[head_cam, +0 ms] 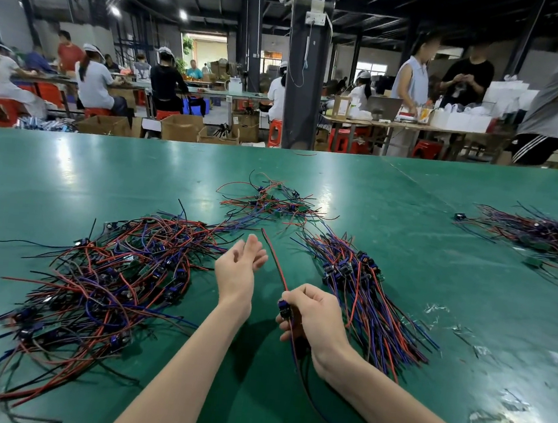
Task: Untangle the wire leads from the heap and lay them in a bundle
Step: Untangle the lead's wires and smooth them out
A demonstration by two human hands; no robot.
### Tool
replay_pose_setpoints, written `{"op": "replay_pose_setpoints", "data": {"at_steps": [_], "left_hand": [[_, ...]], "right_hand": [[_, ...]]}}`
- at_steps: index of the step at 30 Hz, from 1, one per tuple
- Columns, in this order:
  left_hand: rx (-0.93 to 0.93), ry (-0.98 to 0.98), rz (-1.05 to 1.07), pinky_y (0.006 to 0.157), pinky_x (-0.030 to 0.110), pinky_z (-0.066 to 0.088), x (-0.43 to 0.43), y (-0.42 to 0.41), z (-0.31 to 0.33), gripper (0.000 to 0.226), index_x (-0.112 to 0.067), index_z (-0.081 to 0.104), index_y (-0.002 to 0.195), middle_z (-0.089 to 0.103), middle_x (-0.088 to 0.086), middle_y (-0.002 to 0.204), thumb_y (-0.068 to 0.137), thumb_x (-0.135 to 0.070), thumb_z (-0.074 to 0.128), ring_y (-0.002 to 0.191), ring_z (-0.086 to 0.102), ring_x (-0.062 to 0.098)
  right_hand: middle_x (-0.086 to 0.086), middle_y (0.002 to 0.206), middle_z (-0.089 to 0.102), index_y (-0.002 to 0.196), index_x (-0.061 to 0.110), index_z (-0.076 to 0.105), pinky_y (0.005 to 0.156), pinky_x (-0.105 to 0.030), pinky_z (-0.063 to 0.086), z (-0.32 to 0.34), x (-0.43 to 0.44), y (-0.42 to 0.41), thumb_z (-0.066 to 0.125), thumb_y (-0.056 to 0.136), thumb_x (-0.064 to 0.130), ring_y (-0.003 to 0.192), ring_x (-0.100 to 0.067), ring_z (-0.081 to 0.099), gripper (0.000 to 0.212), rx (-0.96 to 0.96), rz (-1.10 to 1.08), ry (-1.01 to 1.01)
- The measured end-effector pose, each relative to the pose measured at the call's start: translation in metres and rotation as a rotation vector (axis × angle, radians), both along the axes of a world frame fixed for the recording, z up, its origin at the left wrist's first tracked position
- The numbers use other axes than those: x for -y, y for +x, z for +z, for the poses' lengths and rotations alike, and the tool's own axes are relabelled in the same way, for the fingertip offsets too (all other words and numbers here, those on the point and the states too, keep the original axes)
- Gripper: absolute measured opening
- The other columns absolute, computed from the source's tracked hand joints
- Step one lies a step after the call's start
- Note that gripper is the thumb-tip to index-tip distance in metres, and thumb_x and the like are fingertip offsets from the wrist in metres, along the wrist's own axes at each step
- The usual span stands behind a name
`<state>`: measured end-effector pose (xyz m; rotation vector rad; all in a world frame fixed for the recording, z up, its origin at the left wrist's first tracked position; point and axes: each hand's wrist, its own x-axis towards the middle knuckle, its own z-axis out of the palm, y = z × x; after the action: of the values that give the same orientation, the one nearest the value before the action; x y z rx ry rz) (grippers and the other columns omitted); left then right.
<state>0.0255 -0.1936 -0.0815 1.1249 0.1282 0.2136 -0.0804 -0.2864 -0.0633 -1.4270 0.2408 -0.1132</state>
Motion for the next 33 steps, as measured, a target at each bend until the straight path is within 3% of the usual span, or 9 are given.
{"op": "replay_pose_setpoints", "data": {"at_steps": [8,17,20,24,28,33], "left_hand": [[-0.015,0.089,-0.366,0.061,0.025,0.055,-0.003,-0.06,0.003,0.02,-0.009,0.071,0.076,0.073,0.013,0.084,0.091,-0.007,0.058,0.07,0.067,0.019],[-0.053,0.109,-0.329,0.08,0.042,0.053,-0.009,-0.068,0.022,0.012,-0.003,0.072,0.074,0.072,0.015,0.082,0.084,-0.005,0.066,0.073,0.063,0.024],[-0.024,0.089,-0.246,0.074,0.033,0.051,-0.018,-0.06,0.026,0.01,-0.004,0.069,0.078,0.072,0.005,0.076,0.086,-0.007,0.064,0.07,0.06,0.014],[0.007,0.125,-0.24,0.055,0.017,0.048,-0.025,-0.055,0.024,0.011,-0.007,0.069,0.078,0.072,0.0,0.074,0.087,-0.012,0.064,0.057,0.057,0.003],[-0.047,0.099,-0.387,0.065,0.025,0.053,-0.026,-0.054,0.023,0.018,-0.01,0.071,0.087,0.073,0.006,0.085,0.092,-0.019,0.057,0.073,0.064,0.013],[-0.091,0.095,-0.574,0.061,0.022,0.053,-0.025,-0.056,0.024,0.015,-0.003,0.067,0.098,0.071,0.01,0.09,0.088,-0.011,0.06,0.068,0.063,0.015]], "right_hand": [[-0.007,0.061,0.064,0.065,0.008,0.062,0.041,-0.023,0.046,0.002,-0.001,-0.001,0.061,0.088,0.005,0.044,-0.016,0.057,0.023,0.037,-0.015,0.034],[-0.012,0.072,0.072,0.08,0.004,0.071,0.052,-0.03,0.055,0.006,-0.002,-0.003,0.055,0.093,0.007,0.062,-0.021,0.068,0.021,0.068,0.08,0.174],[-0.01,0.061,0.065,0.082,-0.002,0.066,0.049,-0.027,0.054,0.005,-0.005,-0.004,0.055,0.092,0.003,0.05,-0.017,0.062,0.015,0.035,0.141,0.212],[-0.01,0.058,0.06,0.079,-0.003,0.062,0.048,-0.025,0.054,0.001,-0.007,-0.004,0.057,0.09,-0.001,0.046,-0.013,0.057,0.013,0.016,0.155,0.159],[-0.012,0.063,0.055,0.082,-0.005,0.062,0.048,-0.025,0.053,0.002,-0.003,-0.002,0.056,0.091,-0.002,0.047,-0.01,0.055,0.012,0.05,0.119,0.135],[-0.009,0.067,0.061,0.083,-0.001,0.063,0.049,-0.026,0.054,0.001,0.001,-0.001,0.058,0.09,0.001,0.051,-0.01,0.059,0.009,0.072,0.114,0.133]]}}
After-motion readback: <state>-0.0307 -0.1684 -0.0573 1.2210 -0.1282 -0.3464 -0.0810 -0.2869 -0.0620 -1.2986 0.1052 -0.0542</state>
